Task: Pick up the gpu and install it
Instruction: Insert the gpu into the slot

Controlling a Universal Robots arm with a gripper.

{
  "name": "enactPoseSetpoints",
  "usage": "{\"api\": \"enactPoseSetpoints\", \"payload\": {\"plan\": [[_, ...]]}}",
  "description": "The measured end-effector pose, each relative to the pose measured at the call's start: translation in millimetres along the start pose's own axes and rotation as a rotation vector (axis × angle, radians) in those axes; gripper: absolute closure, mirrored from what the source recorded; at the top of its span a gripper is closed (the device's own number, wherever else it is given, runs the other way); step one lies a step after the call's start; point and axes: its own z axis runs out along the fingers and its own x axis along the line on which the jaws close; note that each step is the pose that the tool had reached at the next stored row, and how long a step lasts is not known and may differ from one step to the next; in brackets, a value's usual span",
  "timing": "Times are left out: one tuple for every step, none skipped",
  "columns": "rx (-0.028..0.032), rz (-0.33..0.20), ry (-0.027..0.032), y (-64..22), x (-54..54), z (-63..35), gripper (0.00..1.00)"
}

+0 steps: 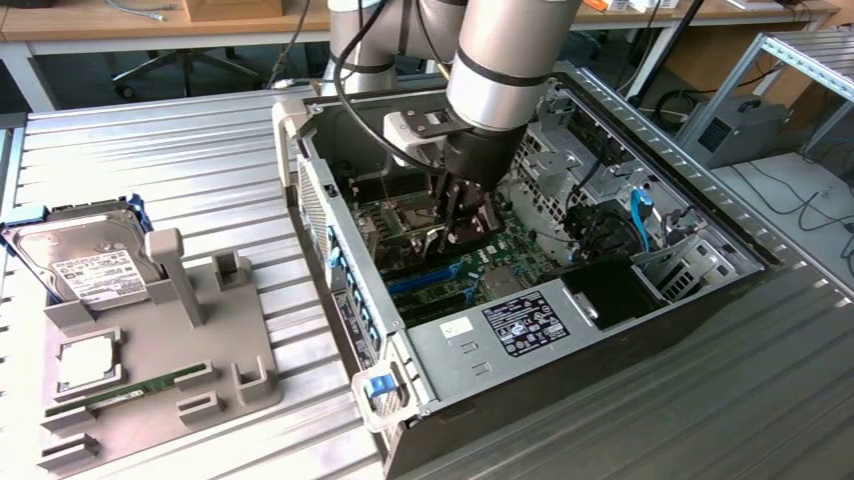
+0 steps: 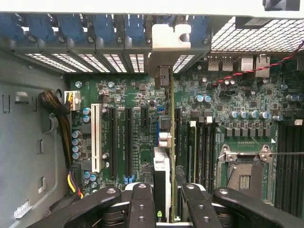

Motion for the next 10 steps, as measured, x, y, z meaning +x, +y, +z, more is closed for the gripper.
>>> {"api": "enactPoseSetpoints", "payload": {"plan": [[0.0002,0.0,-0.0005,0.0,0.0,0.8,0.73],[0.0003,0.0,-0.0006,0.0,0.0,1.6,0.73],[0.0001,0.0,-0.0003,0.0,0.0,2.6,0.73],[0.0002,0.0,-0.0004,0.0,0.1,3.3,0.73],[0.0001,0.0,-0.0002,0.0,0.1,3.5,0.73],[0.0,0.0,-0.0001,0.1,0.2,3.5,0.73],[0.0001,0.0,-0.0003,0.3,0.4,3.6,0.73],[0.0002,0.0,-0.0004,0.4,0.7,3.7,0.73],[0.0002,0.0,-0.0003,0.5,1.1,3.7,0.73],[0.0002,0.0,-0.0004,0.7,1.4,3.7,0.73]]}}
